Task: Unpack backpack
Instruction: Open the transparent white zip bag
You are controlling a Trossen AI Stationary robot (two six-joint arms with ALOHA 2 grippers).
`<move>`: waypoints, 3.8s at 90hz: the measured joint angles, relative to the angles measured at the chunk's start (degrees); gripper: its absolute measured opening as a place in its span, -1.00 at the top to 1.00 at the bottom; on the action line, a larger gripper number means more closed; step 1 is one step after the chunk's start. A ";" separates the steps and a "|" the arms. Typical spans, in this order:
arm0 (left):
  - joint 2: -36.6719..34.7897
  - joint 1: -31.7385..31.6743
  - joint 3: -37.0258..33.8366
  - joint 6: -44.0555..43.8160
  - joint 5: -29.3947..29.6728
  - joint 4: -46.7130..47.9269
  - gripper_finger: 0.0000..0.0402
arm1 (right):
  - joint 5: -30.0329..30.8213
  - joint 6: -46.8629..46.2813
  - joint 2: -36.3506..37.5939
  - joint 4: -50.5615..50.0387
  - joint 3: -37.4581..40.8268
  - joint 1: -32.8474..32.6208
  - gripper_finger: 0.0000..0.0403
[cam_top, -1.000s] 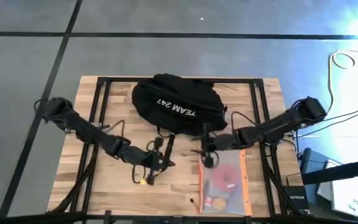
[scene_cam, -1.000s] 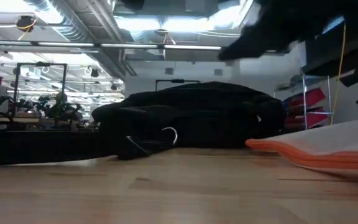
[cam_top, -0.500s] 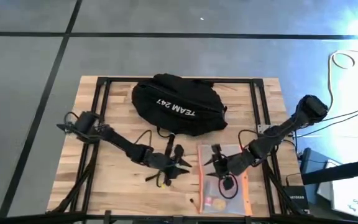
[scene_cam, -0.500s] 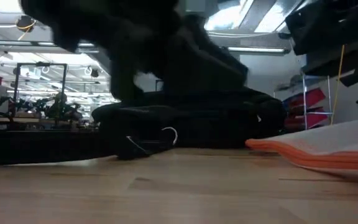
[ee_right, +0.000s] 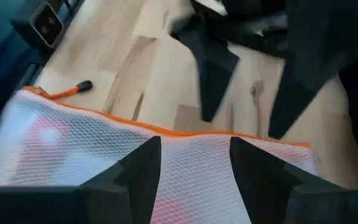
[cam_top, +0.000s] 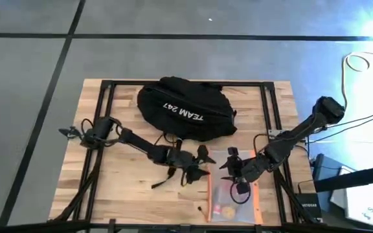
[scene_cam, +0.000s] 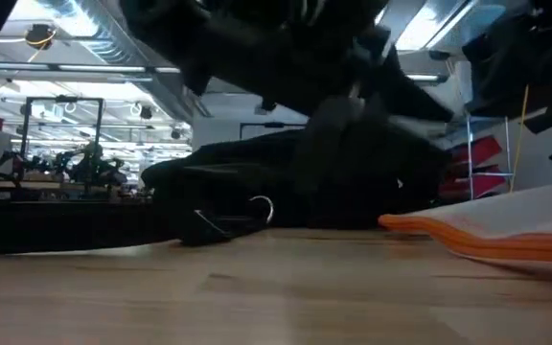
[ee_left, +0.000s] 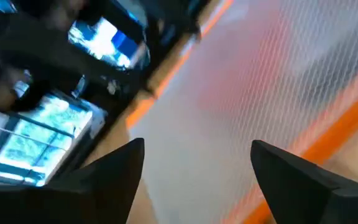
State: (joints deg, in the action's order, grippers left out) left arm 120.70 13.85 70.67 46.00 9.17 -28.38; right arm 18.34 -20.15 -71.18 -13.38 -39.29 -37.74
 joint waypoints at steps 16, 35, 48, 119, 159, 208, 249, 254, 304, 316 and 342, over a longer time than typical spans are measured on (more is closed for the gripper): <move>0.04 -1.79 0.17 2.88 -7.56 4.34 -0.37 | 0.26 -0.85 3.33 -0.13 0.00 -1.87 0.14; 0.63 -2.62 0.48 5.33 -10.21 5.33 -0.37 | 3.53 -0.62 4.38 -0.05 0.00 -3.28 0.14; 2.83 -3.81 2.61 4.52 -11.18 7.40 -0.37 | 4.31 -0.41 4.38 -0.07 0.00 -3.12 0.14; 7.87 -4.70 8.81 4.96 -10.91 12.92 0.18 | 4.71 -0.36 4.49 -0.18 0.00 -3.15 0.14; 8.17 -4.92 8.64 -1.29 -12.07 12.47 0.90 | 4.73 -0.34 4.49 -0.17 0.00 -3.15 0.14; -2.81 -5.33 8.85 -16.05 4.25 28.97 1.00 | 6.91 -8.06 4.42 -0.11 -0.02 -3.10 0.14; -21.57 -2.13 9.05 -24.53 20.67 44.00 1.00 | 20.42 1.06 0.90 2.94 -0.07 -1.82 0.13; -22.47 -1.40 9.05 -26.19 20.87 45.78 1.00 | 17.51 2.62 -1.32 4.86 -0.07 -2.13 0.13; -21.92 3.96 -1.97 -45.49 13.49 42.72 1.00 | -0.96 5.87 -25.20 11.18 -15.08 -1.20 0.12; -21.92 6.14 -10.04 -48.89 12.57 22.38 1.00 | -1.94 0.49 -26.54 4.70 -19.89 -2.28 -0.02; -21.79 11.64 -22.60 -58.90 13.22 0.08 1.00 | 3.44 1.45 -36.83 4.41 -29.67 -7.05 -0.40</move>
State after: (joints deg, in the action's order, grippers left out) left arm 98.91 25.49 48.07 -12.90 22.39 -28.30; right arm 21.78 -18.70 -108.01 -8.98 -68.95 -44.79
